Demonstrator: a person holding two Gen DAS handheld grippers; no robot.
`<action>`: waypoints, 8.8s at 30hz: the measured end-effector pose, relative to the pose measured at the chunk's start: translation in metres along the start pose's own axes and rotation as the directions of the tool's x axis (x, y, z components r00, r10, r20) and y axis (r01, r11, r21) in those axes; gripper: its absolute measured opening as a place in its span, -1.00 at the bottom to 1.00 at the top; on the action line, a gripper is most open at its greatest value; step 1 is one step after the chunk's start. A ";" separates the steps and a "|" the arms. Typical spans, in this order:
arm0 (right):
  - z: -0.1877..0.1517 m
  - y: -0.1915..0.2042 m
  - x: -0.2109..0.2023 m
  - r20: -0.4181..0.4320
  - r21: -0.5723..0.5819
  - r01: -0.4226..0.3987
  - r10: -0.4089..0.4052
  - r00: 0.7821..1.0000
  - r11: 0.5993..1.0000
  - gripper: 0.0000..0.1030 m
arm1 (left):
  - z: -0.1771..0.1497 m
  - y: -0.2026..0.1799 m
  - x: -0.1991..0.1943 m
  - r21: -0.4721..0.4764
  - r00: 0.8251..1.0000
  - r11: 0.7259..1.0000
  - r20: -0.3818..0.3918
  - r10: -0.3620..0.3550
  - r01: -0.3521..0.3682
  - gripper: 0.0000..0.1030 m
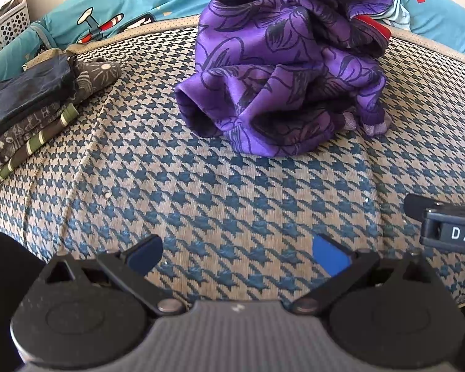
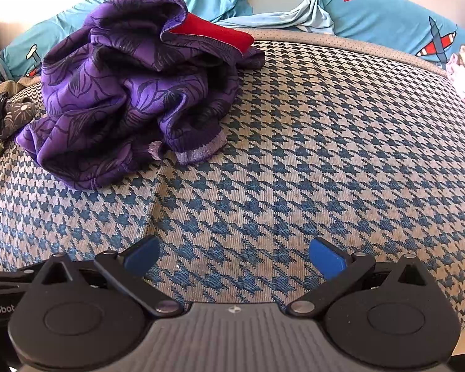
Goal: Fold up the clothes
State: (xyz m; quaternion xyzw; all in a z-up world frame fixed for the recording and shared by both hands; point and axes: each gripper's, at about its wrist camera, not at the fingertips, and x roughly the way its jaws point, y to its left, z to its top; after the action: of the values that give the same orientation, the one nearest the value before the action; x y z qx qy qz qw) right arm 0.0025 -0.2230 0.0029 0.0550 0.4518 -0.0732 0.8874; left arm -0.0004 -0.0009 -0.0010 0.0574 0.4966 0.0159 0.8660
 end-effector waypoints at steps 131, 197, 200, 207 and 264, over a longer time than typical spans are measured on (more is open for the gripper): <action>-0.006 0.017 0.007 -0.028 -0.088 0.026 -0.028 0.999 0.996 1.00 | -0.006 -0.009 -0.006 -0.015 1.000 1.000 -0.027 -0.015 0.015 1.00; -0.018 -0.004 -0.009 0.066 0.081 -0.142 0.137 0.988 0.987 1.00 | -0.023 -0.016 -0.038 0.039 0.998 0.998 0.034 -0.059 0.058 1.00; -0.020 -0.007 -0.013 0.077 0.103 -0.144 0.136 0.988 0.984 1.00 | -0.024 -0.019 -0.040 0.049 0.997 0.997 0.036 -0.063 0.061 1.00; -0.026 -0.008 -0.020 0.079 0.099 -0.105 0.098 0.992 0.989 1.00 | -0.027 -0.021 -0.045 0.062 0.997 0.996 0.040 -0.071 0.068 1.00; 0.031 0.027 -0.015 0.154 -0.032 -0.244 0.246 0.957 0.969 1.00 | 0.040 0.032 -0.001 -0.030 0.989 0.994 0.105 -0.101 0.105 1.00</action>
State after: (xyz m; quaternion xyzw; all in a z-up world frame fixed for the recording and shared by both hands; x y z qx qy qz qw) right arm 0.0229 -0.2004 0.0337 0.0990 0.3708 0.0363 0.9227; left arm 0.0345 0.0277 0.0239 0.0169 0.4532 -0.0230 0.8909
